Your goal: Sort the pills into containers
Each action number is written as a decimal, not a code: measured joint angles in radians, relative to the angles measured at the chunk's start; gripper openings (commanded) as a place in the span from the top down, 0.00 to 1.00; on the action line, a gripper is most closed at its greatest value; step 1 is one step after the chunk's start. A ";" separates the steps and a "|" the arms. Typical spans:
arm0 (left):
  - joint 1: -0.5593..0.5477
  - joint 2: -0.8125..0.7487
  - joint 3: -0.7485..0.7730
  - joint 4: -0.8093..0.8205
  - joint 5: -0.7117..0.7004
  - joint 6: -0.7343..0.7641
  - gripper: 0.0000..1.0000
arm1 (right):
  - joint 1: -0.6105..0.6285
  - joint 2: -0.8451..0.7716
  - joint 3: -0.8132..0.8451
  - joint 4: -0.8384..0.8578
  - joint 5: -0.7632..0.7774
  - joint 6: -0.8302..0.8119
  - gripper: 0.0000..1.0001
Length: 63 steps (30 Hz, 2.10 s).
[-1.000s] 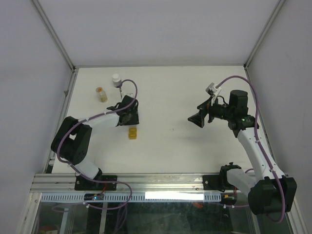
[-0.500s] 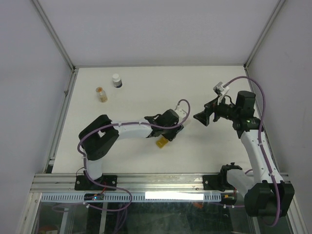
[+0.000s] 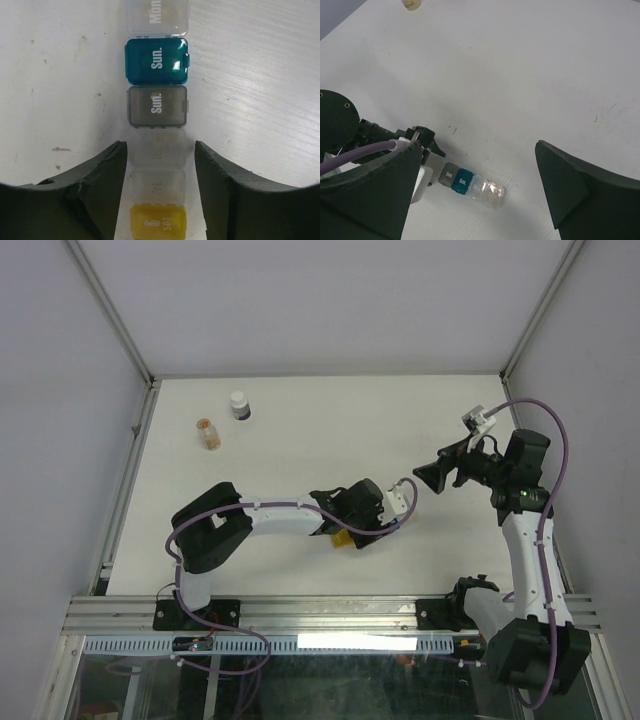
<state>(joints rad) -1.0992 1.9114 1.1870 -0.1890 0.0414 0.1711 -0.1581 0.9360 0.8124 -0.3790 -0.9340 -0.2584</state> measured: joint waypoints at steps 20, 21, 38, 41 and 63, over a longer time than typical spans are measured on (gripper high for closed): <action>0.001 -0.351 -0.315 0.198 -0.059 0.024 0.03 | -0.023 -0.023 -0.009 -0.042 -0.085 -0.083 0.01; 0.001 -0.414 -0.363 0.221 -0.057 0.023 0.01 | -0.023 -0.018 -0.009 -0.051 -0.105 -0.108 0.01; 0.001 -0.589 -0.978 1.052 0.022 0.067 0.02 | 0.240 0.233 -0.046 -0.470 -0.238 -1.185 0.03; 0.001 -0.534 -0.975 1.102 0.025 0.095 0.04 | 0.325 0.243 -0.084 -0.443 -0.168 -1.224 0.07; 0.047 -0.207 -0.874 1.233 0.048 0.148 0.36 | 0.477 0.286 -0.153 -0.275 -0.029 -1.211 0.12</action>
<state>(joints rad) -1.0523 1.7046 0.3130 1.0439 0.0895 0.3191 0.3187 1.2221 0.6598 -0.6544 -0.9630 -1.4696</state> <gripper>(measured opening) 0.678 0.881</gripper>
